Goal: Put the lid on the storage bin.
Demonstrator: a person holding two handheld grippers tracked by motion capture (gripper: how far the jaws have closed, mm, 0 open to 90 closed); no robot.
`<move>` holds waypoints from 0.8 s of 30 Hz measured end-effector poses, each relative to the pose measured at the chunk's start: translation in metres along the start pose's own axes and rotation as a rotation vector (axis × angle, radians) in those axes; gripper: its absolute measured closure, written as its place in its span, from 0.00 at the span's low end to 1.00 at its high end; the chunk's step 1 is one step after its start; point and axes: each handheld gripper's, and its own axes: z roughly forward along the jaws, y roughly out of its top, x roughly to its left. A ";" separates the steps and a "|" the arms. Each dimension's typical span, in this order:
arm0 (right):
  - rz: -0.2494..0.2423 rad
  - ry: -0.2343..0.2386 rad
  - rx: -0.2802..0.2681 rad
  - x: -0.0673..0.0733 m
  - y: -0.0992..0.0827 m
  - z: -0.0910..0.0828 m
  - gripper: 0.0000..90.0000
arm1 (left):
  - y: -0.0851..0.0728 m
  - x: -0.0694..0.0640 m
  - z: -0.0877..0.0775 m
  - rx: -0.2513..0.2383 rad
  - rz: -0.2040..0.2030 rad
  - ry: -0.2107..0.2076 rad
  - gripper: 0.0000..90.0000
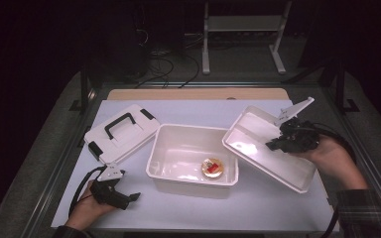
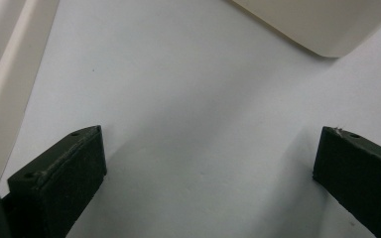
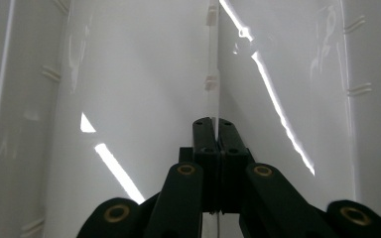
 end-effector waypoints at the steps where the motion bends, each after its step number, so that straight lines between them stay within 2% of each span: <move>1: -0.010 0.003 0.001 0.002 0.004 0.001 0.98 | 0.000 0.000 0.000 0.000 0.000 0.000 0.00; 9: -0.080 0.045 0.000 0.015 0.036 0.015 0.99 | 0.000 0.000 0.000 -0.001 -0.001 0.000 0.00; 11: -0.086 0.050 0.000 0.017 0.039 0.017 0.98 | 0.000 0.000 0.000 -0.001 -0.001 0.000 0.00; 12: -0.105 0.055 0.003 0.020 0.045 0.020 0.98 | 0.000 0.000 0.000 -0.001 0.000 0.001 0.00; 24: -0.166 0.103 -0.003 0.036 0.076 0.039 0.98 | 0.000 0.000 0.000 -0.001 -0.001 0.000 0.00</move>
